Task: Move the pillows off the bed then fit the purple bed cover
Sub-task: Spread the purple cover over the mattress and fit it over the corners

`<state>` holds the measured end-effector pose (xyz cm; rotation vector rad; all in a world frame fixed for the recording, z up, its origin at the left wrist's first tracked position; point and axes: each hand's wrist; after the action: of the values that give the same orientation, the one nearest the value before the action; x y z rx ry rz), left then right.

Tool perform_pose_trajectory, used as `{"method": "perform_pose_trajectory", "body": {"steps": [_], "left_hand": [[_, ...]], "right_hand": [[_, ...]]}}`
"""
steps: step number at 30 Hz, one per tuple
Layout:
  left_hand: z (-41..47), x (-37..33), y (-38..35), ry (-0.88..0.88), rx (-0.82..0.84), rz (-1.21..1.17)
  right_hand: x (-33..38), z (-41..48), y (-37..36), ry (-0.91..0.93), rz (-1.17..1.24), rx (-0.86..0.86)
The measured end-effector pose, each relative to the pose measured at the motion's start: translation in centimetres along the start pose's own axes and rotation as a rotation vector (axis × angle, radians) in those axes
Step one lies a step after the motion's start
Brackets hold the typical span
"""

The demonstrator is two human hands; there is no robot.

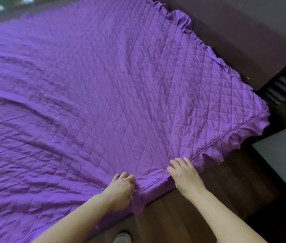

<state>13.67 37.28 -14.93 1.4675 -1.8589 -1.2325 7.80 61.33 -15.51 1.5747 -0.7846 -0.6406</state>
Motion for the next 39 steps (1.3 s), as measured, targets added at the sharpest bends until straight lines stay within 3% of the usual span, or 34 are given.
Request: {"method": "perform_pose_trajectory", "body": {"steps": [3,7,10,13,14,16,19,22,24,27,31,33,35,39], "left_hand": [[0.0,-0.3,1.1,0.056,0.198,-0.008],[-0.2,-0.5,0.6,0.097,0.227,0.061],[0.7,-1.1,1.4,0.163,0.179,0.054],[2.3,-1.6,2.1,0.184,-0.076,-0.024],[2.8,-1.9,2.2,0.185,-0.099,-0.052],[3.3,-2.7,1.7,0.199,0.017,-0.115],[2.7,-3.6,0.9,0.2,0.218,-0.192],[1.7,-2.7,1.0,0.238,0.124,-0.237],[0.5,-0.6,0.2,0.369,0.062,-0.19],[-2.1,2.1,-1.7,0.303,0.128,-0.212],[-6.2,4.5,-1.3,0.28,-0.119,-0.438],[-9.1,6.4,-1.1,0.274,-0.302,-0.342],[-13.0,9.1,-2.3,0.342,-0.354,-0.235],[-20.2,14.8,-6.7,0.428,-0.189,-0.191]], "right_hand": [[0.2,0.2,0.4,0.01,0.004,0.018],[-0.2,0.2,0.4,-0.012,0.123,0.034],[-2.2,1.6,1.6,-0.159,0.155,-0.005],[-5.0,1.6,2.2,-0.372,0.021,0.235],[-5.5,1.2,2.0,-0.396,-0.02,0.318],[-5.8,0.0,1.4,-0.402,-0.081,0.399],[-5.2,0.1,1.7,-0.386,-0.153,0.356],[-4.5,1.6,2.5,-0.371,-0.166,0.199],[-2.8,2.0,2.1,-0.285,-0.106,0.245],[0.8,1.8,1.6,-0.199,-0.171,0.398],[5.8,2.7,2.5,-0.234,-0.167,0.219],[9.9,3.3,2.6,-0.139,-0.106,0.115],[15.5,3.6,2.8,-0.014,-0.019,0.05],[25.8,3.7,2.8,0.135,0.075,0.019]]}}
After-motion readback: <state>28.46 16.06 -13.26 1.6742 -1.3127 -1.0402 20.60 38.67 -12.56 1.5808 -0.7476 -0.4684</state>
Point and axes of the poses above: each hand's wrist, its own z-axis towards the middle knuckle, its own y-axis out of the back of the hand, x = y × z, and after that the axes turned 3 degrees about y, right-handed
